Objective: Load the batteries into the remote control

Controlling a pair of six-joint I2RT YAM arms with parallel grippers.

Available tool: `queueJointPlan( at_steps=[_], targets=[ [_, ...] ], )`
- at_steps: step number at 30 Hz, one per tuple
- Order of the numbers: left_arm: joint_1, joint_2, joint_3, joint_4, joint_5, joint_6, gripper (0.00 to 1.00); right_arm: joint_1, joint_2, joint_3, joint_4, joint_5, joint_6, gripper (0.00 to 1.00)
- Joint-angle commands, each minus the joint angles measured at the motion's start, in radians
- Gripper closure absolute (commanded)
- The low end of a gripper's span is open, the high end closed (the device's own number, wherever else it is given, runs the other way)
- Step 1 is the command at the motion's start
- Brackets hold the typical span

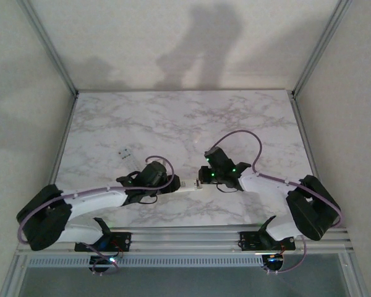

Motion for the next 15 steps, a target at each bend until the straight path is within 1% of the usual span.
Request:
queueJointPlan(
  at_steps=[1,7,11,15],
  targets=[
    [0.005,0.054,0.037,0.04,0.04,0.008,0.31,0.018,0.024,-0.018,0.042,-0.006,0.026,0.89],
    [0.005,0.107,0.046,0.047,0.044,0.017,0.34,0.023,0.046,-0.02,0.043,0.016,0.029,0.89],
    [0.003,0.139,0.051,0.069,0.067,0.022,0.35,0.024,0.065,-0.018,0.039,0.037,0.04,0.88],
    [0.0,0.158,0.053,0.081,0.078,0.019,0.39,0.025,0.084,-0.01,0.041,0.045,0.041,0.88]
  ],
)
